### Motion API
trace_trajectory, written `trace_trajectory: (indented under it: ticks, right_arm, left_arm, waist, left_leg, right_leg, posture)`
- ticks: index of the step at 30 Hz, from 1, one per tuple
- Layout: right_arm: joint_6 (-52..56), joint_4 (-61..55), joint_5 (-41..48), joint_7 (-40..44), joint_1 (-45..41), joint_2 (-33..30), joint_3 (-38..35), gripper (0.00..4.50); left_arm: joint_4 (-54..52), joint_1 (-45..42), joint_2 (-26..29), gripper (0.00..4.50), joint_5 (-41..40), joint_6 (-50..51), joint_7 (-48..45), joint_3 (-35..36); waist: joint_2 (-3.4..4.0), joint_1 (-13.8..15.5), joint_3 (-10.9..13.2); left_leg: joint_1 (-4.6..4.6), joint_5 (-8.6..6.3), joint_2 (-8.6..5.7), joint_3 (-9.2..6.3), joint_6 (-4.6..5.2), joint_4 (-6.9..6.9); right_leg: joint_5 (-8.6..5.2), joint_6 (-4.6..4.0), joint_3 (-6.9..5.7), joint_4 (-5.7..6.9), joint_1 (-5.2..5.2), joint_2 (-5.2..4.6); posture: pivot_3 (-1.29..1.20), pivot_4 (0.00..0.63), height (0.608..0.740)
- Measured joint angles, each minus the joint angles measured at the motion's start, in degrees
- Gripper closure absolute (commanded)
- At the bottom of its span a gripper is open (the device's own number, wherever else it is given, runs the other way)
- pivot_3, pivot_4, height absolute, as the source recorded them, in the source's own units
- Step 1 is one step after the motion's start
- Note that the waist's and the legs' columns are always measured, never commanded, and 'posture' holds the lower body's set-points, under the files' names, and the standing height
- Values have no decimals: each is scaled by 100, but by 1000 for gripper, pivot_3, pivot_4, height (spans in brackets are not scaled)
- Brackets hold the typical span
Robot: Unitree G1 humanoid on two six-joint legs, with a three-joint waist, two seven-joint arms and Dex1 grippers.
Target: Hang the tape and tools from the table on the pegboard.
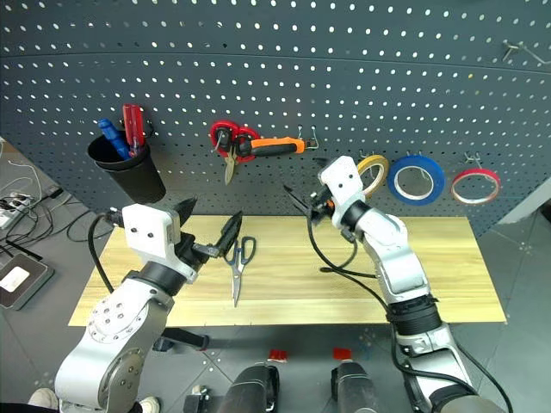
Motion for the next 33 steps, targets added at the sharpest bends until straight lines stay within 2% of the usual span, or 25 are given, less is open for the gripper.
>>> trace_trajectory:
  ticks: [8, 19, 24, 33]
  right_arm:
    - [-173, -289, 467, 1559, 405, -804, 203, 30]
    - [-965, -342, 587, 2993, 592, -902, 900, 30]
    - [-1361, -79, 318, 3313, 545, -1037, 1154, 30]
    - [-1260, 231, 218, 3344, 362, -1024, 1248, 30]
  left_arm:
    - [759, 184, -337, 0, 411, 27, 371, -123]
    - [1787, -736, -984, 0, 563, 1302, 1159, 194]
    - [2261, -1025, -1185, 0, 529, 1708, 1244, 302]
    - [3047, -1268, -1169, 0, 552, 1805, 1199, 327]
  waist:
    - [3, -25, 178]
    - [-5, -41, 589]
    - [-9, -69, 736]
    - [-16, -151, 999]
  left_leg:
    - [13, -1, 1, -19, 3, 5]
    - [11, 0, 1, -39, 3, 21]
    - [11, 1, 1, -39, 1, 24]
    - [11, 5, 3, -39, -6, 26]
  right_leg:
    - [0, -3, -9, 1, 20, 4]
    - [3, -6, -25, 14, 25, 4]
    - [3, -5, -26, 18, 25, 3]
    - [3, -5, -25, 40, 16, 1]
  posture:
    - [-56, 317, 740]
    - [-79, 402, 740]
    - [-88, 427, 740]
    - [-102, 459, 740]
